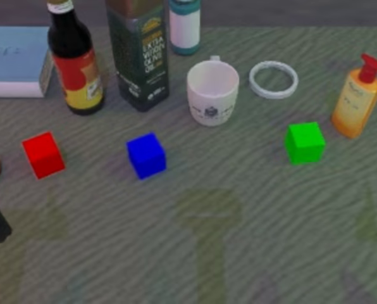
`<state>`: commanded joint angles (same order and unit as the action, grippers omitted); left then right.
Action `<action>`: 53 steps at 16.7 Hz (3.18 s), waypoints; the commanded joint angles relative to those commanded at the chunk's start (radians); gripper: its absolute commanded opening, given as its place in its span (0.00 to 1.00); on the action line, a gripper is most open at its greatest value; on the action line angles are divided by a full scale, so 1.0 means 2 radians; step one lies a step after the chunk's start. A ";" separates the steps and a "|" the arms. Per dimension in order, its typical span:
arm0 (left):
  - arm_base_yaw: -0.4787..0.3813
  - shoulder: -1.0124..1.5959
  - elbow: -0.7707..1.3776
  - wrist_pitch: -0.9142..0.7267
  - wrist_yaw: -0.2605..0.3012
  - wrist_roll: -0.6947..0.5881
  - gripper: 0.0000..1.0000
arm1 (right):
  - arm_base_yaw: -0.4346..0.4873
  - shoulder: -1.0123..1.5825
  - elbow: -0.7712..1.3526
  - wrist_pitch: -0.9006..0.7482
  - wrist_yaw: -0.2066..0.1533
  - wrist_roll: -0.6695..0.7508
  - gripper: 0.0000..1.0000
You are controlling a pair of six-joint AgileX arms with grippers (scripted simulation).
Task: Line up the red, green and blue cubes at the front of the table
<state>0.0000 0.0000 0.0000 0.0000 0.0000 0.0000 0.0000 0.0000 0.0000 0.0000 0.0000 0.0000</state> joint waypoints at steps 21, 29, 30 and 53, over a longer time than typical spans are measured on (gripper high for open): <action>-0.029 0.758 0.597 -0.415 -0.001 0.358 1.00 | 0.000 0.000 0.000 0.000 0.000 0.000 1.00; -0.040 1.024 0.816 -0.558 0.000 0.485 1.00 | 0.000 0.000 0.000 0.000 0.000 0.000 1.00; -0.040 1.038 0.830 -0.566 0.001 0.493 1.00 | 0.000 0.000 0.000 0.000 0.000 0.000 1.00; -0.040 1.115 0.752 -0.423 0.002 0.503 0.85 | 0.000 0.000 0.000 0.000 0.000 0.000 1.00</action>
<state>-0.0802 2.2298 1.5049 -0.8458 0.0033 1.0065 0.0000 0.0000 0.0000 0.0000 0.0000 0.0000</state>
